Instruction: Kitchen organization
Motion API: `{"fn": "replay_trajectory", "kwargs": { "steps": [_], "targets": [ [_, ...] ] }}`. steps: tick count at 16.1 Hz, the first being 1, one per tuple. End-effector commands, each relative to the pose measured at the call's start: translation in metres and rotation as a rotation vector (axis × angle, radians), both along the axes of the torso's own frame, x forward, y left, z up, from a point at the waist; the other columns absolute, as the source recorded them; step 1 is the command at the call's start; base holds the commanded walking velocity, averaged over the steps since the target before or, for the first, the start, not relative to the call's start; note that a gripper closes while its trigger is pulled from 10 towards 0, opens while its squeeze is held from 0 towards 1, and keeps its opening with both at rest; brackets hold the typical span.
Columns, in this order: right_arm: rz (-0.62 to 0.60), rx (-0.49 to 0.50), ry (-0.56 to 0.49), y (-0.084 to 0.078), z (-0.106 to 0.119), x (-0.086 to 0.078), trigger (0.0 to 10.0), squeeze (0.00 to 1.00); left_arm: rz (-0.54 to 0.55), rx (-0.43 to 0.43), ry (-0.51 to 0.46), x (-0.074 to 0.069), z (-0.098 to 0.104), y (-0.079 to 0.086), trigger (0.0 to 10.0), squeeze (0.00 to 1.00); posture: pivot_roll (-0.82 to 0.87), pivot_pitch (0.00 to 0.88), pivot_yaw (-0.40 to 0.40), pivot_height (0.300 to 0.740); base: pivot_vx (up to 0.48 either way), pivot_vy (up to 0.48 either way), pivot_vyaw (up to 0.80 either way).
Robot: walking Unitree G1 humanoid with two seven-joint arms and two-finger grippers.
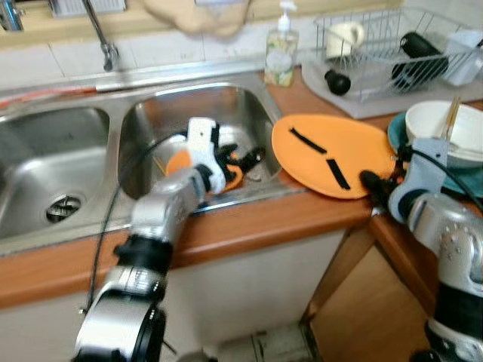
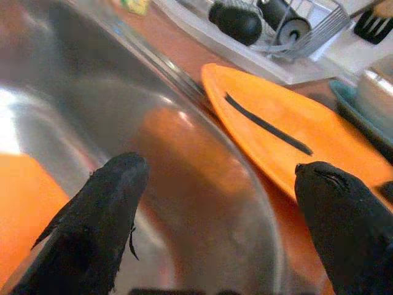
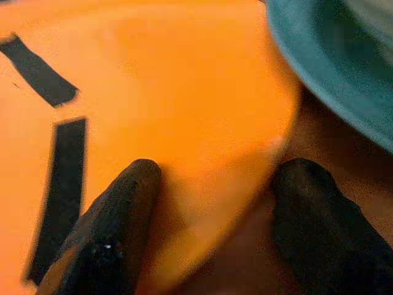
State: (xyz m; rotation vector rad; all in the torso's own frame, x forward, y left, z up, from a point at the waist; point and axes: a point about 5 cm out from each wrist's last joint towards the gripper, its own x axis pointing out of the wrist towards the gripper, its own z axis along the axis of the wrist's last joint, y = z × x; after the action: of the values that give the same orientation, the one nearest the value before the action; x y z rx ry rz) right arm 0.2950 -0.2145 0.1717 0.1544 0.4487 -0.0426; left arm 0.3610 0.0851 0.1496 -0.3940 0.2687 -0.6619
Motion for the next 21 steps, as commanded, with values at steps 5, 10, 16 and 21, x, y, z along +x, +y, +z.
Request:
{"fn": "replay_trajectory", "kwargs": {
  "steps": [5,10,16,21],
  "targets": [
    [0.151,0.042,-0.042,0.02,0.001,0.012,10.0,0.0,-0.051,-0.191,0.082,0.005,-0.001,-0.012,10.0,0.0,-0.07,0.0,0.077,0.74,0.0,0.0,0.0],
    [0.222,0.058,-0.087,0.032,0.006,0.018,10.0,0.0,-0.128,-0.17,0.131,0.001,-0.013,-0.026,8.4,0.0,-0.07,0.0,0.081,0.74,0.0,0.0,0.0],
    [0.22,0.053,-0.105,0.031,0.006,0.02,10.0,0.0,-0.187,-0.411,0.046,0.001,0.007,-0.022,0.0,0.0,-0.07,0.0,0.083,0.74,0.0,0.0,0.0],
    [0.213,0.049,-0.11,0.03,0.005,0.02,10.0,0.0,-0.216,-0.458,0.023,-0.002,0.011,-0.019,0.0,0.0,-0.07,0.0,0.084,0.74,0.0,0.0,0.0]
  ]
}}
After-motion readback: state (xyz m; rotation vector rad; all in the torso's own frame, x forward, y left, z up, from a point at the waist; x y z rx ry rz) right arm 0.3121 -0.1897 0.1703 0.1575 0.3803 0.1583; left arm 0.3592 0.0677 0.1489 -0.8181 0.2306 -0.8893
